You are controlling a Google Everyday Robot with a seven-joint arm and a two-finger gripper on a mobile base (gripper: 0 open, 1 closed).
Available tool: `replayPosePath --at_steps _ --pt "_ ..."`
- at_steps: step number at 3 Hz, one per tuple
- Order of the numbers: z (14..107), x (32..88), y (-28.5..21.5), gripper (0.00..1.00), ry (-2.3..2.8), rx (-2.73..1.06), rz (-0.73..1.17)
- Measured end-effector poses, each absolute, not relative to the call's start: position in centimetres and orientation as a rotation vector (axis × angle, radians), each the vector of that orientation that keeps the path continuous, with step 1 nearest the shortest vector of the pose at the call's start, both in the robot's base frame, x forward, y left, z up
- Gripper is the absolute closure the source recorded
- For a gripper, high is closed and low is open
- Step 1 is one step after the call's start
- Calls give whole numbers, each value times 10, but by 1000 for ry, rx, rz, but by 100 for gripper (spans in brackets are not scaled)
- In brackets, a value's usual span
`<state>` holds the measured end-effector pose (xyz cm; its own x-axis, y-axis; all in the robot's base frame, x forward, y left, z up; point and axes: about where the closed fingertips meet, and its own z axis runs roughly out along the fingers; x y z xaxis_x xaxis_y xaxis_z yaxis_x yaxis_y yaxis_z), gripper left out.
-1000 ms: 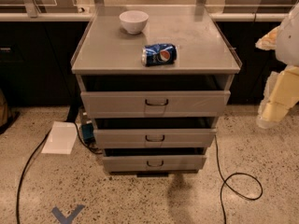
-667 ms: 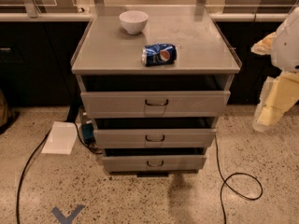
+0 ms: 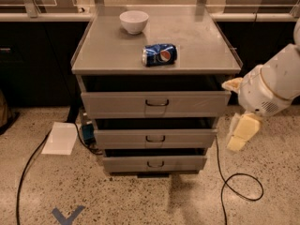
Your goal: Open bottom drawer
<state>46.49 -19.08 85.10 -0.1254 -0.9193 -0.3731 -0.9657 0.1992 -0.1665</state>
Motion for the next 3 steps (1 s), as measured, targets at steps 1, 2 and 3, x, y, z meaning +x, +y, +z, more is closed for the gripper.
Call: replayPosePath --at_steps 1,2,3 --pt "763 475 -175 0 2114 -1761 250" --pt "686 478 -161 0 2182 -1706 285" --pt "686 478 -161 0 2182 -1706 285"
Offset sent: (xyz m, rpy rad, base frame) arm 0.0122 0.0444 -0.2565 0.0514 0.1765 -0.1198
